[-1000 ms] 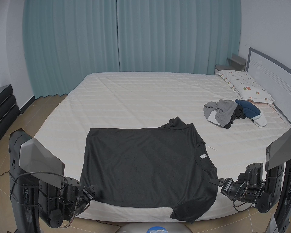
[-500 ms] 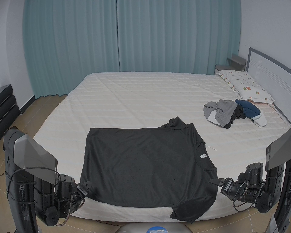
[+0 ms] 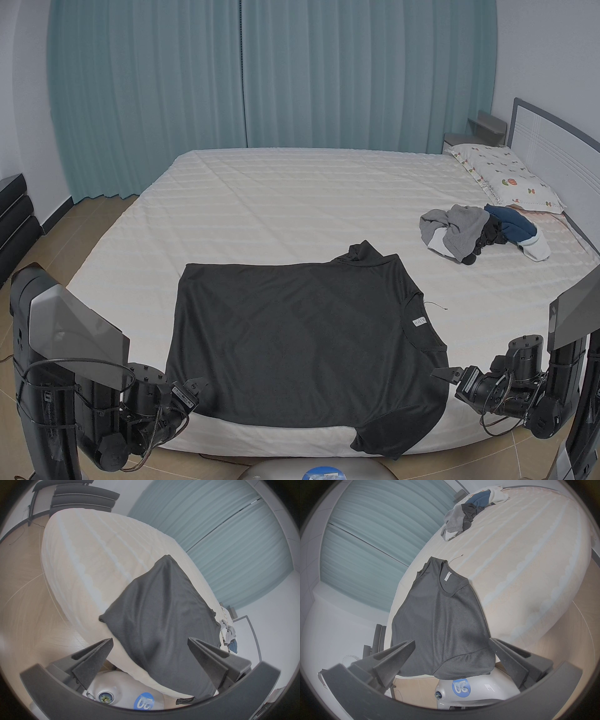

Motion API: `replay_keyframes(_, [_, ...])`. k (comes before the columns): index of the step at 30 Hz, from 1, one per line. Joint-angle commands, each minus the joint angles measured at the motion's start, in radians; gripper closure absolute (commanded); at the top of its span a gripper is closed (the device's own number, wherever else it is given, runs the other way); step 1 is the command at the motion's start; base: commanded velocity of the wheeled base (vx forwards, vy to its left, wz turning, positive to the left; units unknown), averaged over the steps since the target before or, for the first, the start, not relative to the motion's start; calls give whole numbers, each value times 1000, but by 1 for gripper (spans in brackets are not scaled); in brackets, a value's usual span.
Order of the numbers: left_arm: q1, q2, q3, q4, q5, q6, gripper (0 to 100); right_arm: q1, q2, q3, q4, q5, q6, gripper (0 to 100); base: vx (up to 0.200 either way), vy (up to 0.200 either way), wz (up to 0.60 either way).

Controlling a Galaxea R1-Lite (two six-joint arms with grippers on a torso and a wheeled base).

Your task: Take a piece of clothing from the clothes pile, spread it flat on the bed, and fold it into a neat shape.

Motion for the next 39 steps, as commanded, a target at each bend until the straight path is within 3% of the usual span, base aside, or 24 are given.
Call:
replay_keyframes(1, [6,23,-51,-15,2,2,0,0,3,2,-13,0,0,0,0,0,0])
replay_keyframes(9, [35,83,-127,-18,35,35,0,-1,2,2,-13,0,0,0,0,0,0])
replay_keyframes(13, [64,103,-135,-18,124,96,0,-1,3,2,-13,2,-2,0,0,0,0])
replay_keyframes(22, [81,69,-115,-18,232,242,0,-1,0,4,-13,0,-2,0,0,0,0])
replay_keyframes(32, [38,-50,24,-18,238,329,0,-1,-1,4,-13,0,-2,0,0,0,0])
replay_keyframes(39, [22,-17,35,-15,229,315,0,0,-3,4,-13,0,-2,0,0,0,0])
